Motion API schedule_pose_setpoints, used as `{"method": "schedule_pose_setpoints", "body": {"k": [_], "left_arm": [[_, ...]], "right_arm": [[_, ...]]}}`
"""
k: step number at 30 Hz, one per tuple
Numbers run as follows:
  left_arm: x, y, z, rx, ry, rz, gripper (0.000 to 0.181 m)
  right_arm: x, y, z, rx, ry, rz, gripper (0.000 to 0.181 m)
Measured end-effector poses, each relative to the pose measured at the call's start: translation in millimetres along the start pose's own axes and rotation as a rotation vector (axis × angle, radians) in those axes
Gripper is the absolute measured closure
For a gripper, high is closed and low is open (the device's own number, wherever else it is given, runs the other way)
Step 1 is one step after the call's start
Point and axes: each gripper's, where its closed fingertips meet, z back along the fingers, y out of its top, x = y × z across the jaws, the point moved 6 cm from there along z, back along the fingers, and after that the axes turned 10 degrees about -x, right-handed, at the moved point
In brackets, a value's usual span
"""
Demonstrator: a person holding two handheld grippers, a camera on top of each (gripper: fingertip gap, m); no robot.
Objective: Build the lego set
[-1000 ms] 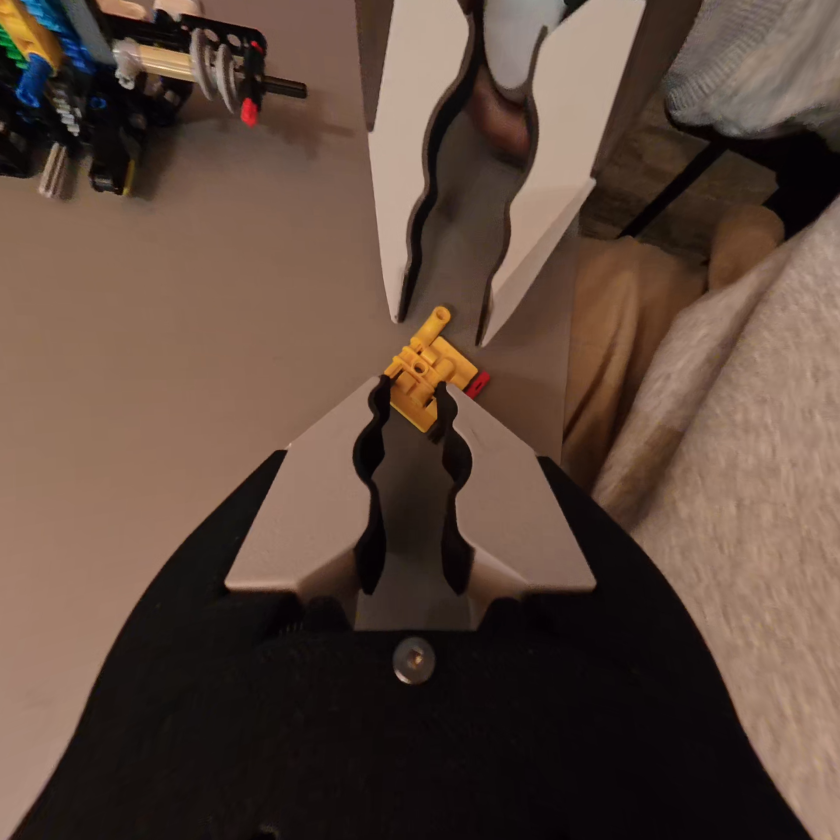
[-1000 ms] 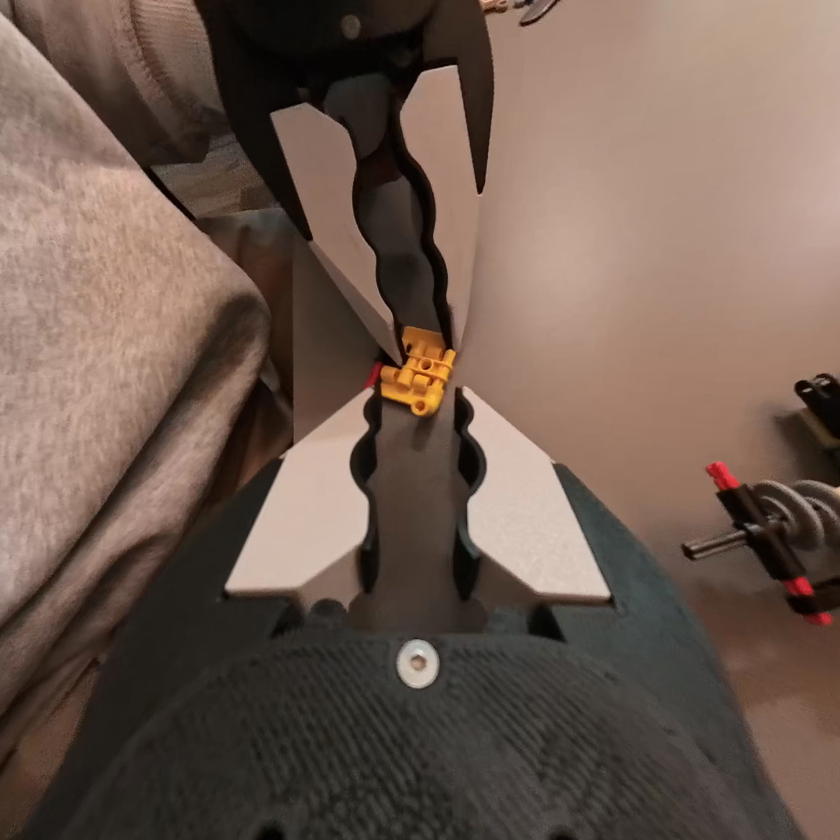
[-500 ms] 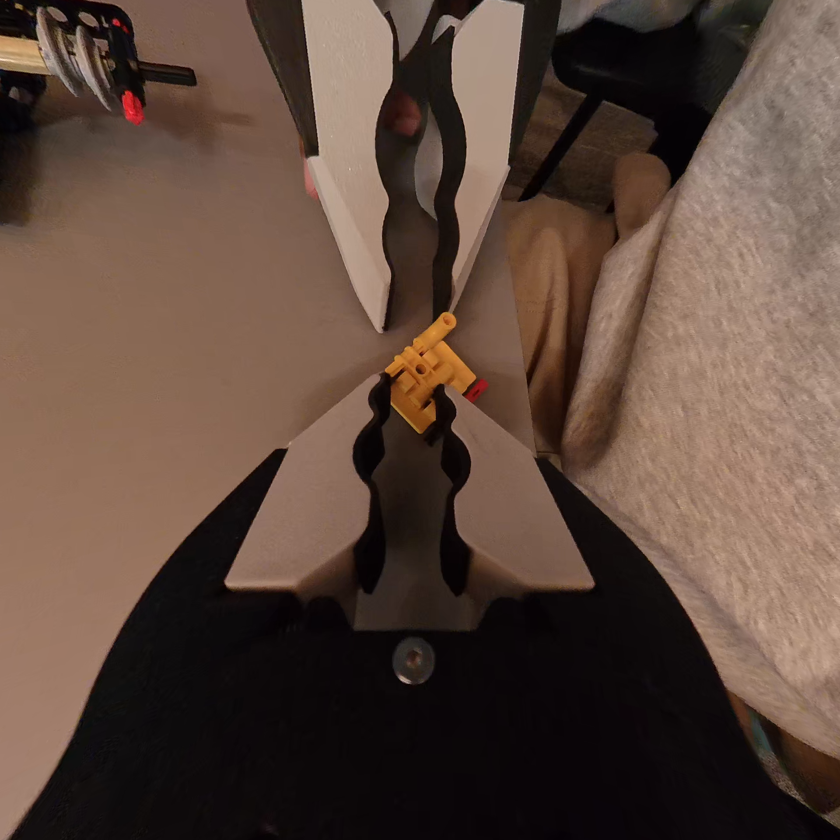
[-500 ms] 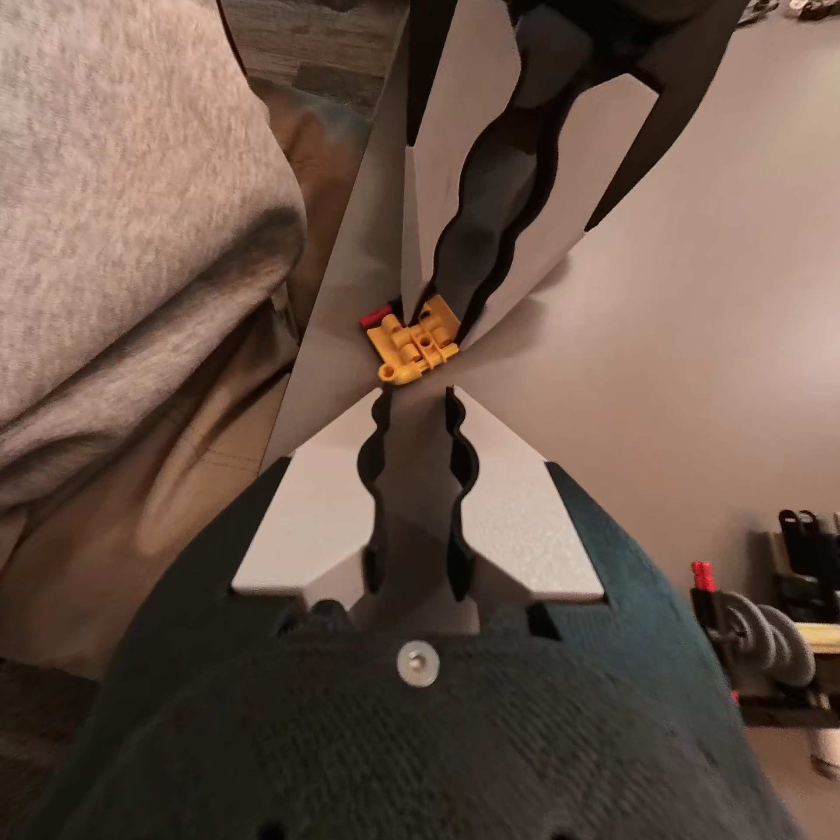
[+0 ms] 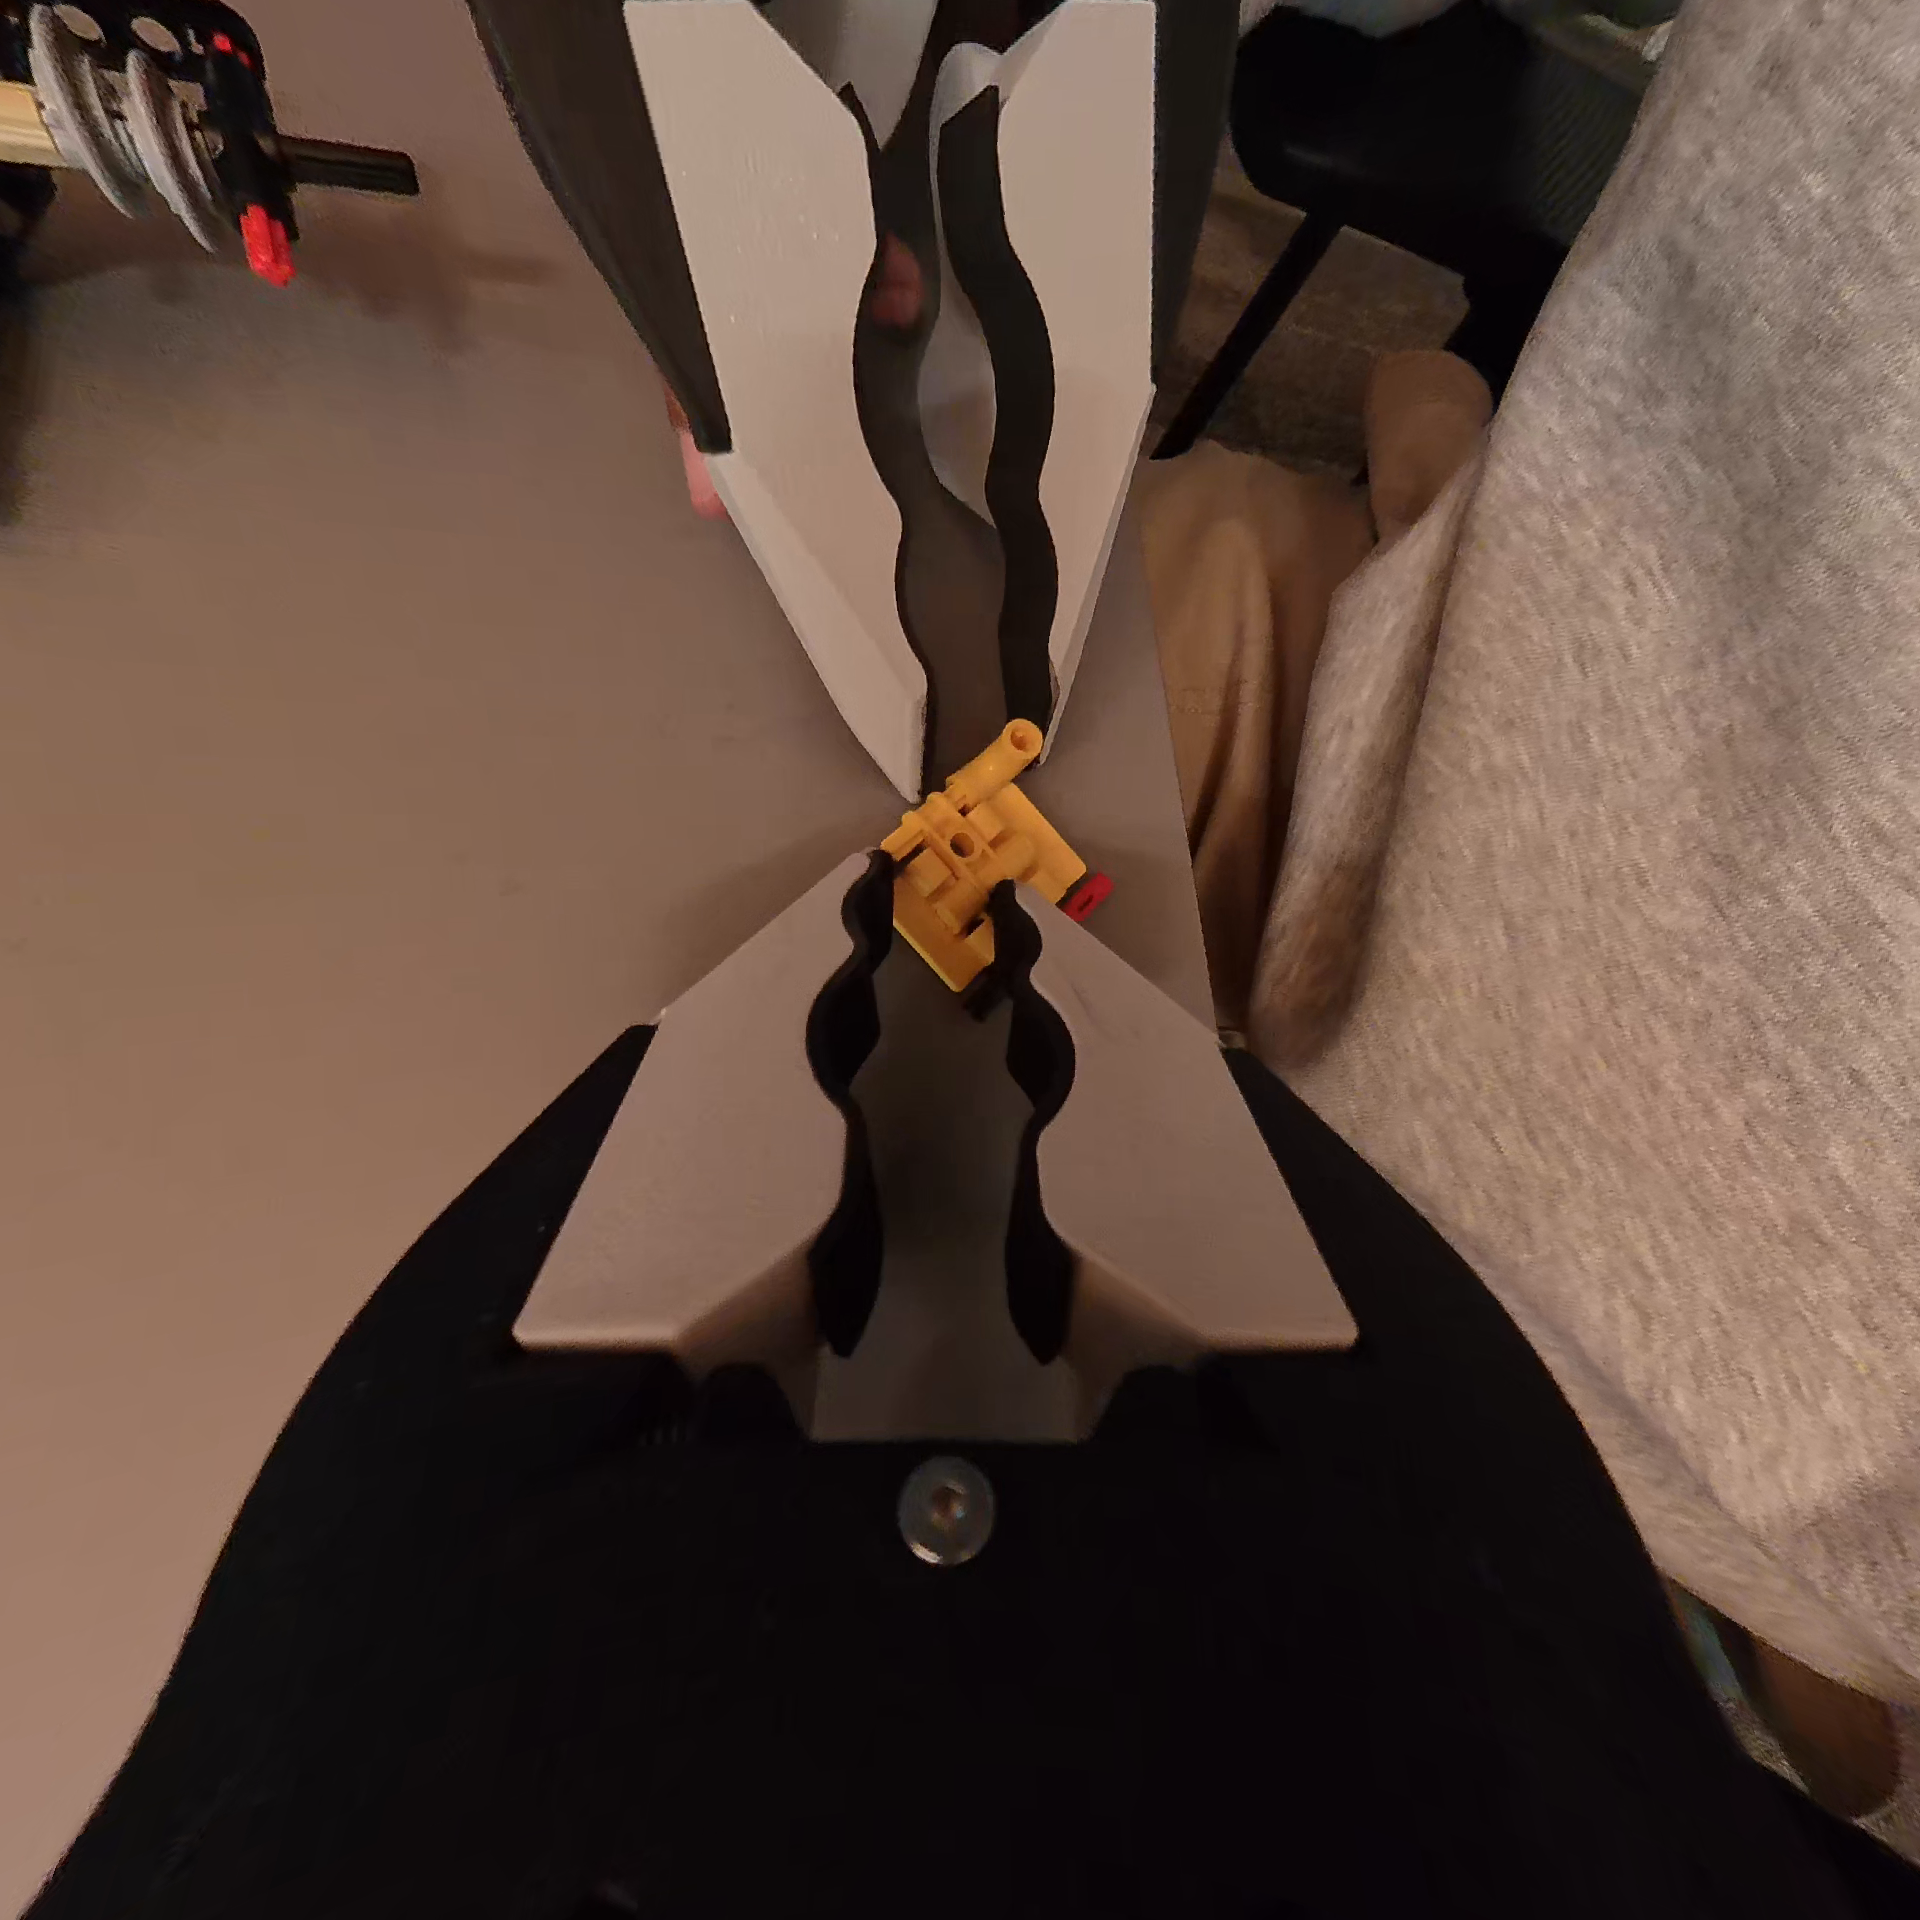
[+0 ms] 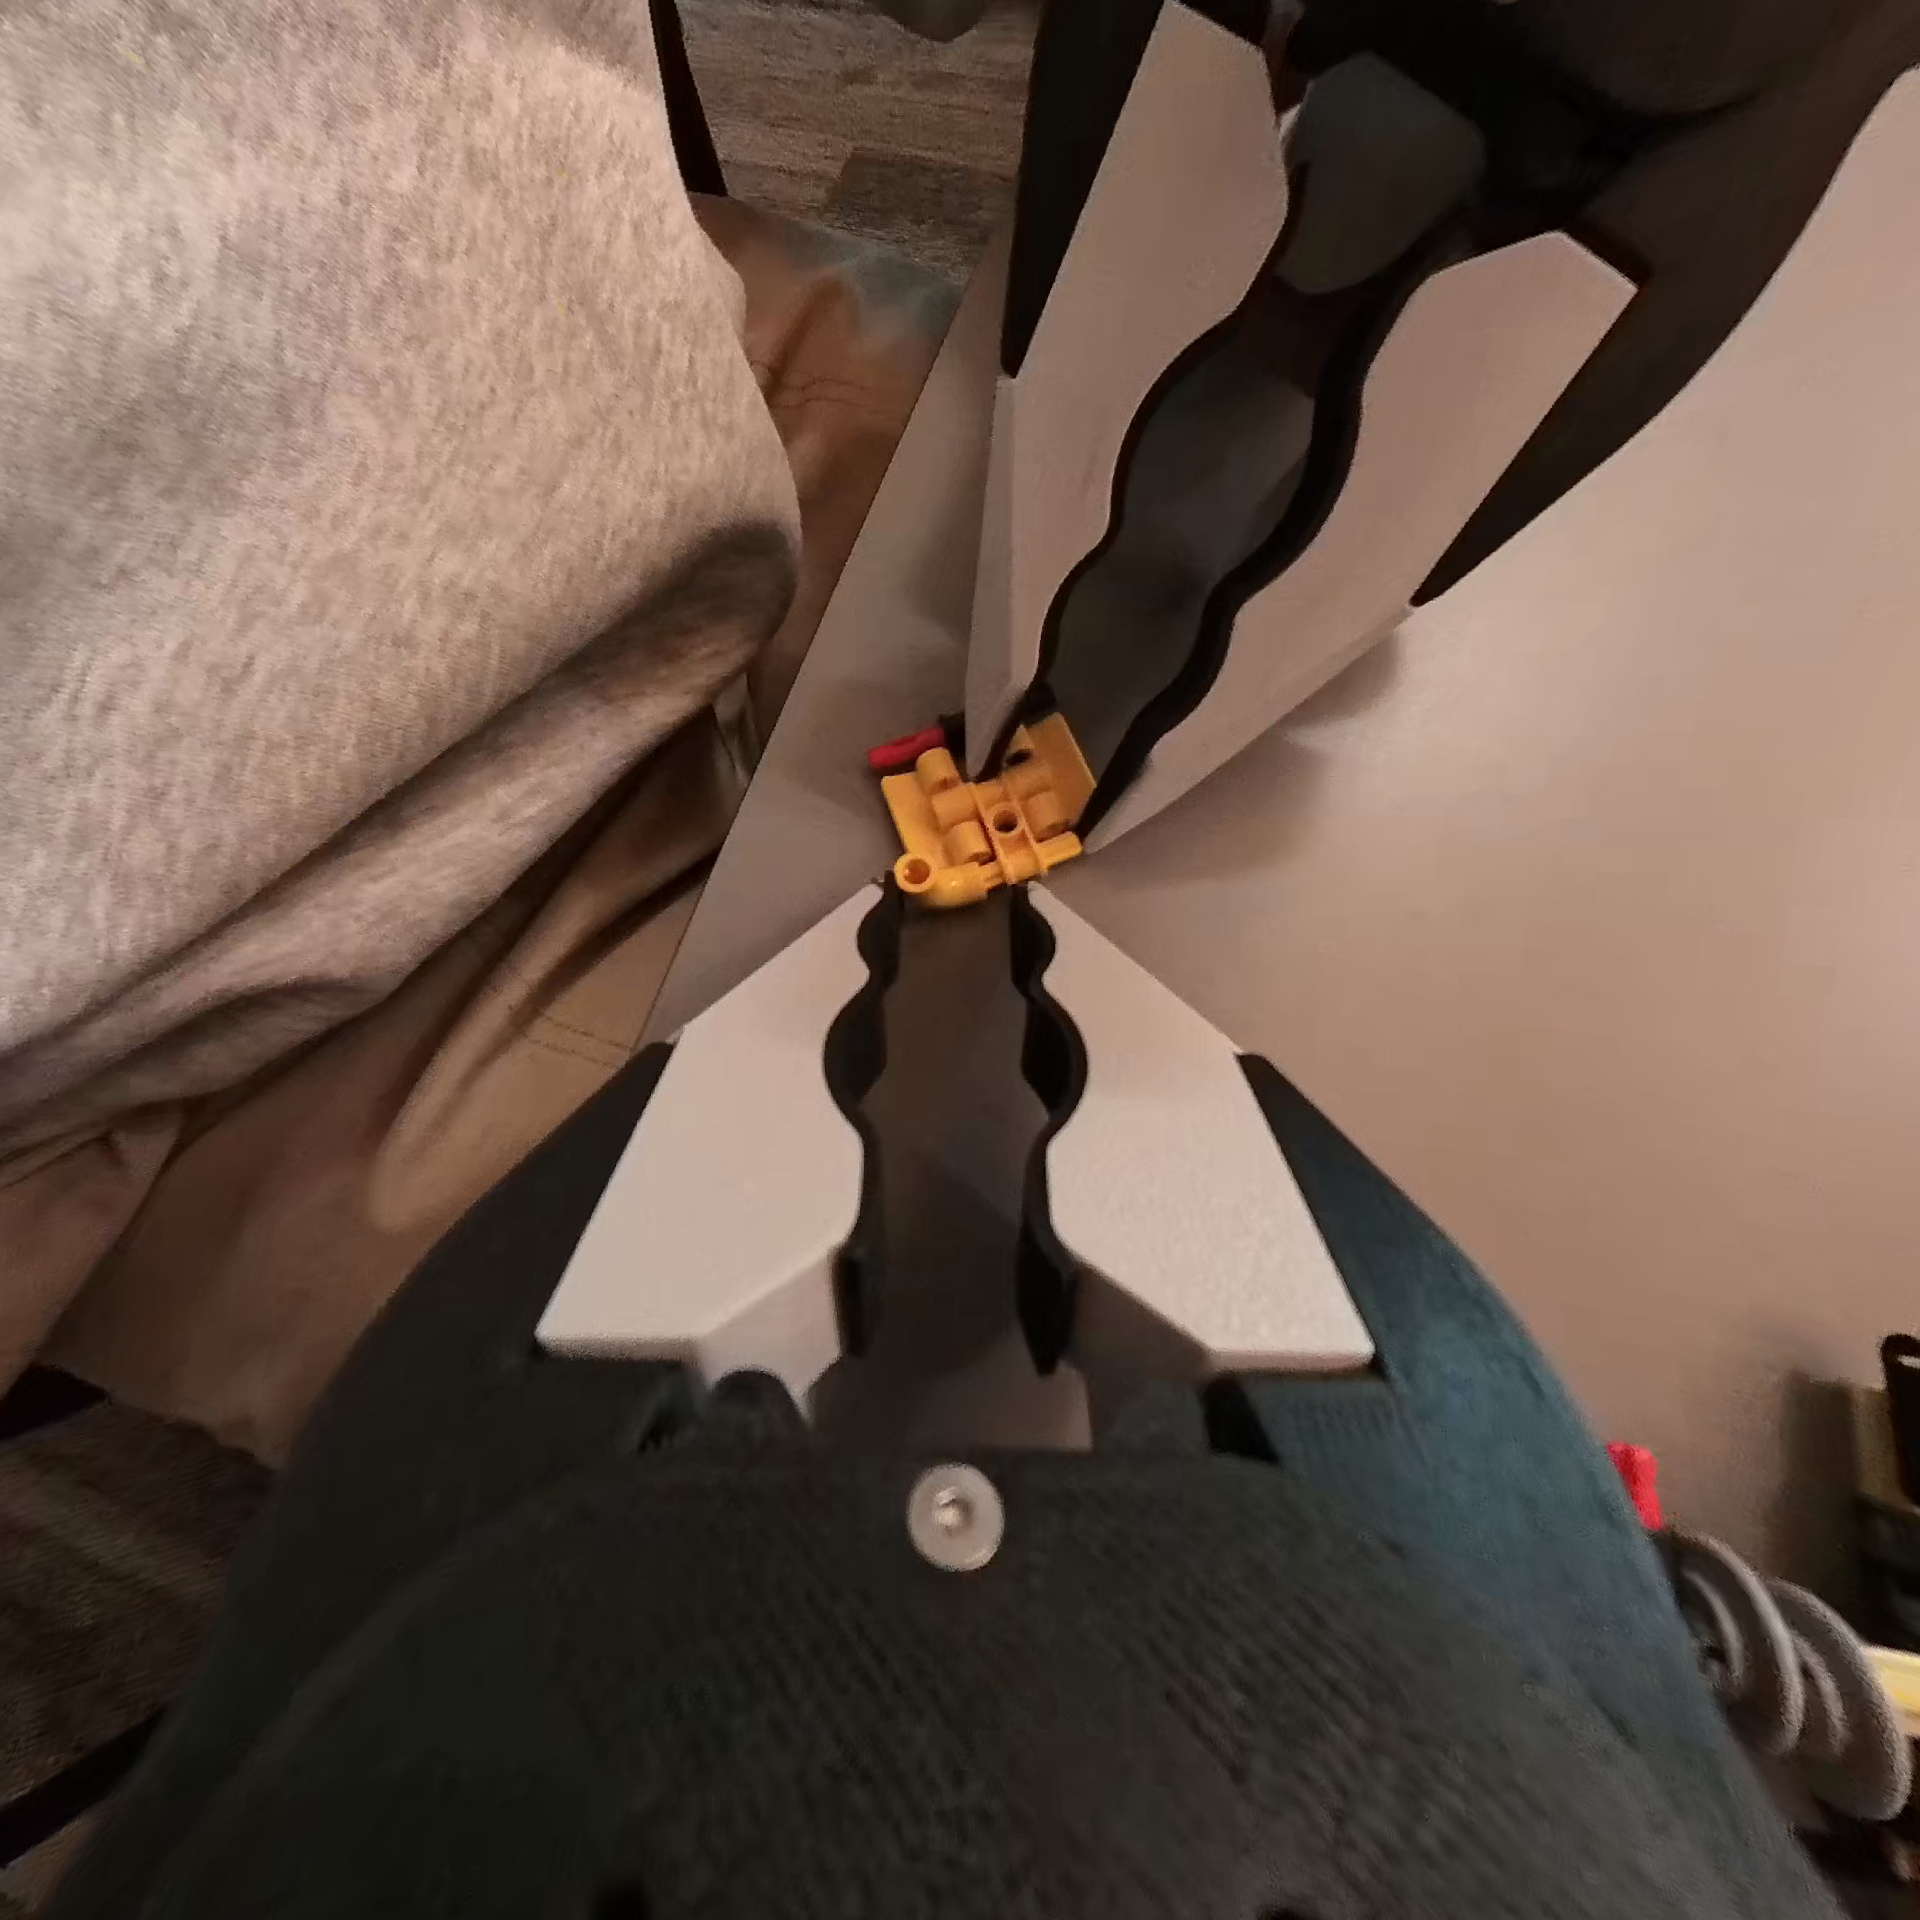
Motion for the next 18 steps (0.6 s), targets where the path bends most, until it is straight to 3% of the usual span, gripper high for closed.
{"method": "schedule_pose_setpoints", "body": {"k": [12, 18], "left_arm": [[-2.1, 0.1, 0.9, -0.008, -0.033, -0.009, 0.163], [-1.8, 0.1, 1.0, -0.008, -0.029, -0.01, 0.163]], "right_arm": [[3.2, 0.6, 1.1, -0.018, 0.073, 0.081, 0.162], [-1.5, -1.0, 2.6, -0.014, 0.036, 0.083, 0.162]]}}
